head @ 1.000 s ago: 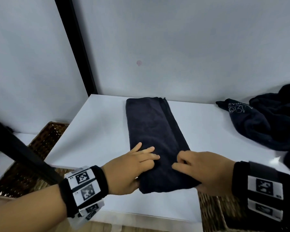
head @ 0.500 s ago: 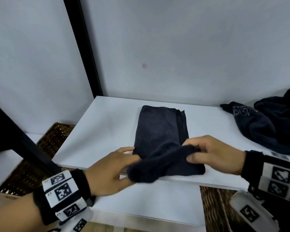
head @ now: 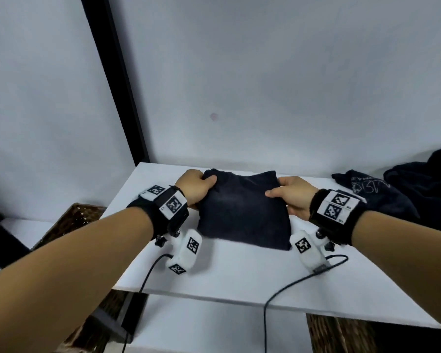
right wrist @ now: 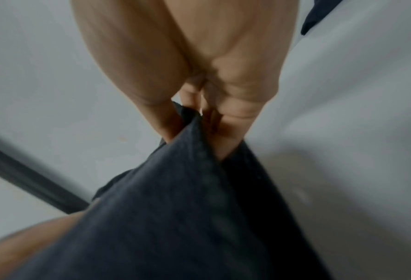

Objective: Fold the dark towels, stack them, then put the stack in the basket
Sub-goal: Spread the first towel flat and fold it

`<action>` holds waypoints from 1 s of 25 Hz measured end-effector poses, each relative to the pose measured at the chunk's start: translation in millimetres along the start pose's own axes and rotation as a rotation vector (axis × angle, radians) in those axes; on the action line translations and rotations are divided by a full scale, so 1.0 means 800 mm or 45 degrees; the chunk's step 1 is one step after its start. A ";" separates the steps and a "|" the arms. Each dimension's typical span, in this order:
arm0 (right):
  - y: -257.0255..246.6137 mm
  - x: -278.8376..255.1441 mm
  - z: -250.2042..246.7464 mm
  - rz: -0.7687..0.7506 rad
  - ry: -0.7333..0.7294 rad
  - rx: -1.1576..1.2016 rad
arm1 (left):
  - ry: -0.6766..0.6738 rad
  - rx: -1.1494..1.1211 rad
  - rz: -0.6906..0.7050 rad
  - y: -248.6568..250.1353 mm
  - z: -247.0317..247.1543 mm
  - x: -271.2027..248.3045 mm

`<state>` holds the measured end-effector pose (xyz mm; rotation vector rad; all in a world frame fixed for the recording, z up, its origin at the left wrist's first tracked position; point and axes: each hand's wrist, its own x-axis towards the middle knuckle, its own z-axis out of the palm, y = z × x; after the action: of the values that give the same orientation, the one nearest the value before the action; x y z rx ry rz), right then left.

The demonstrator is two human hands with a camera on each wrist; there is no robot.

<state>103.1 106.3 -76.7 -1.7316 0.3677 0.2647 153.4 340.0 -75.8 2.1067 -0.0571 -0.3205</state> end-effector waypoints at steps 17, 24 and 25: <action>-0.012 -0.021 0.009 -0.624 0.177 -1.437 | -0.278 1.256 0.709 0.003 0.013 -0.043; 0.027 -0.036 0.037 -0.214 -0.125 -1.806 | -0.405 1.390 0.391 -0.016 0.033 -0.026; 0.027 -0.036 0.036 -0.202 -0.124 -1.811 | -0.413 1.383 0.372 -0.015 0.034 -0.025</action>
<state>68.9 134.0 -90.9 -3.0980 -0.1177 0.5659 126.3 327.1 -95.8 3.0199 -0.8945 -0.5215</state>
